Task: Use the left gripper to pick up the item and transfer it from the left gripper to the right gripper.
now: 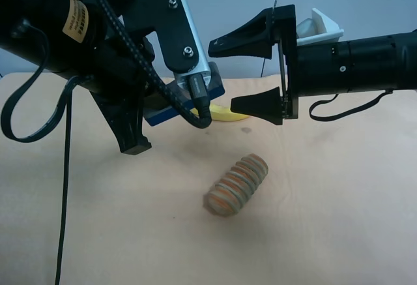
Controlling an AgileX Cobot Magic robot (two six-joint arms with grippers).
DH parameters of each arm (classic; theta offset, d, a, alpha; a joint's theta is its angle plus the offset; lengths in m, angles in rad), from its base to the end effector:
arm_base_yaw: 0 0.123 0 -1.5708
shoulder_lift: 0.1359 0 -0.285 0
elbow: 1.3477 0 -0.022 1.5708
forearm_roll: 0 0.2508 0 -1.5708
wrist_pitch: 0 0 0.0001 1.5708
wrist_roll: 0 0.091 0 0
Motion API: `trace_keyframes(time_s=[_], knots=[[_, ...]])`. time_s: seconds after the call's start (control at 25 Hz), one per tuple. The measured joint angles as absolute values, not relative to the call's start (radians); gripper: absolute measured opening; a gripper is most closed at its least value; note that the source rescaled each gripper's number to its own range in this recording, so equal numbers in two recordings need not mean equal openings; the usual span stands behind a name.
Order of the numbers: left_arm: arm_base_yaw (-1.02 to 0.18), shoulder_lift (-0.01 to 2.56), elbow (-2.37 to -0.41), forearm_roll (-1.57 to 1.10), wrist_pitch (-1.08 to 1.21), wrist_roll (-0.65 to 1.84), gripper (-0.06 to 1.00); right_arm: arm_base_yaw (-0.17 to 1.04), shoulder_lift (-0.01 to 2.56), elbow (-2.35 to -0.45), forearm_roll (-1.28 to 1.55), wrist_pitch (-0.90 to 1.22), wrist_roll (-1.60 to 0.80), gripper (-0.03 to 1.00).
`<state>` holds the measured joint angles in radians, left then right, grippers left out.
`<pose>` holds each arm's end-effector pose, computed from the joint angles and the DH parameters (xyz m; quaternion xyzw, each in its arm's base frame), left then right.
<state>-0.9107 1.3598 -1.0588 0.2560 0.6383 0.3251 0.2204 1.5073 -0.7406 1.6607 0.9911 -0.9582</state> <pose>0.1878 -0.2195 0.3087 0.5943 0.7167 0.0020 0.3649 0.2494 0.1336 0.2408 -0.0131 0.8017 0.5686 0.1838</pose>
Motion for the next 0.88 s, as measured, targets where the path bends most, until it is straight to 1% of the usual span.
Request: trace_keyframes(time_s=[0.4,0.76,0.88], knots=[[-1.021,1.360,-1.059,0.264,0.614,0.334,0.01,0.220,1.507,-0.741,1.671,0.995,-0.958,1.00],[-1.029,1.360,-1.059,0.284,0.573,0.337,0.01,0.220,1.507,-0.741,1.613,1.054,-0.842,1.00],[-1.029,1.360,-1.059,0.287,0.563,0.337,0.01,0.220,1.507,-0.741,1.565,1.055,-0.786,0.96]])
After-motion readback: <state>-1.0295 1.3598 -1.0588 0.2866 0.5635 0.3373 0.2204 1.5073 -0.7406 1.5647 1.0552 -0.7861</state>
